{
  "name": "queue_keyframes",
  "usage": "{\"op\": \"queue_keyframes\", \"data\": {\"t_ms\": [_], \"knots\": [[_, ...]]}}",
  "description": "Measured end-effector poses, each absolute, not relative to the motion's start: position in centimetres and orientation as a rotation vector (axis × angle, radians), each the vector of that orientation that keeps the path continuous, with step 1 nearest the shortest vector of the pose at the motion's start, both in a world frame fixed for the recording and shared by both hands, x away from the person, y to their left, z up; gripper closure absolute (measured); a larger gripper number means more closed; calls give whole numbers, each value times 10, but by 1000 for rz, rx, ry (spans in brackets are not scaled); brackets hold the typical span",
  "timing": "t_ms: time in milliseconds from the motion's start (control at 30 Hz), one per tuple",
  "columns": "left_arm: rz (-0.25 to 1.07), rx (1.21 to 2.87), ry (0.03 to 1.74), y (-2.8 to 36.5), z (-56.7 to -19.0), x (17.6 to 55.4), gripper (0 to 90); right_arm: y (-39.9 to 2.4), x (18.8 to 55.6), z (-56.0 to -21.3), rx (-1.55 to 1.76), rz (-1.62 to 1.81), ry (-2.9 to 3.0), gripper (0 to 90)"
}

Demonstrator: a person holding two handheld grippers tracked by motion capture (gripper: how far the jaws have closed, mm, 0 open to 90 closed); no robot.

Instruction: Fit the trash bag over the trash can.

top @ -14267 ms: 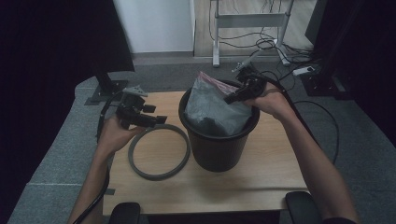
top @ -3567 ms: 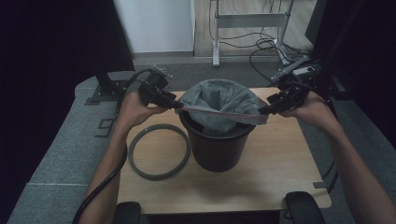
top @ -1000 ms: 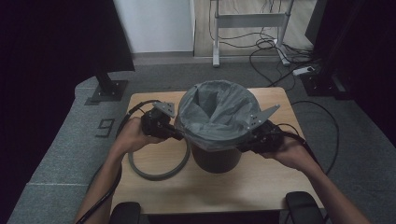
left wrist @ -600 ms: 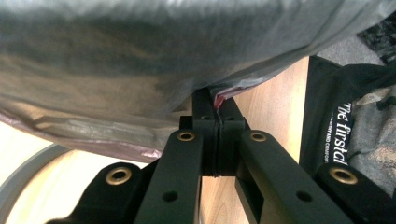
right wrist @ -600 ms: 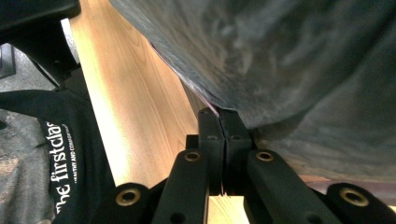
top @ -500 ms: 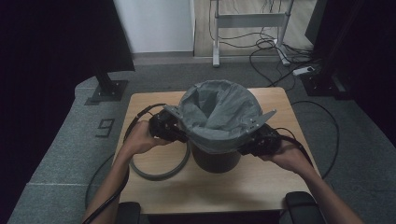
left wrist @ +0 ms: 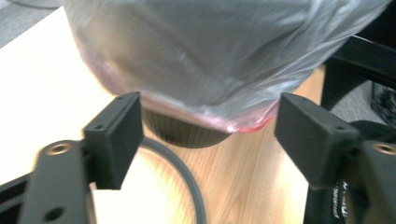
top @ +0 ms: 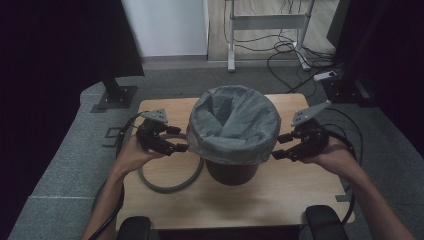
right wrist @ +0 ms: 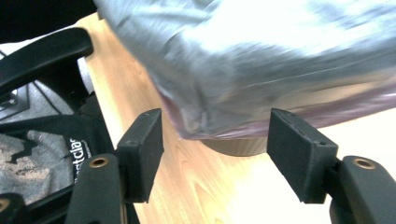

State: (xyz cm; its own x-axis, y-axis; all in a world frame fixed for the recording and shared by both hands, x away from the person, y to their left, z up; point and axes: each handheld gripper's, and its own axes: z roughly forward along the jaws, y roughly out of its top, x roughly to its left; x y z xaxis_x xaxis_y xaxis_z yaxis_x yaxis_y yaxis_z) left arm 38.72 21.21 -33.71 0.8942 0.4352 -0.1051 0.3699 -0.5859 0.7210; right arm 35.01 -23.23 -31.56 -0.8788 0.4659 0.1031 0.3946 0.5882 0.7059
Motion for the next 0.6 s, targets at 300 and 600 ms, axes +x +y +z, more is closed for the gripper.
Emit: {"op": "queue_keyframes", "data": {"t_ms": [300,600], "knots": [[202,2288,672,222,-370,389,14,-232,370,-283,775,1168,2641,219],[297,2280,761,236,-420,384,0,-195,411,-260,812,1138,2623,134]]}}
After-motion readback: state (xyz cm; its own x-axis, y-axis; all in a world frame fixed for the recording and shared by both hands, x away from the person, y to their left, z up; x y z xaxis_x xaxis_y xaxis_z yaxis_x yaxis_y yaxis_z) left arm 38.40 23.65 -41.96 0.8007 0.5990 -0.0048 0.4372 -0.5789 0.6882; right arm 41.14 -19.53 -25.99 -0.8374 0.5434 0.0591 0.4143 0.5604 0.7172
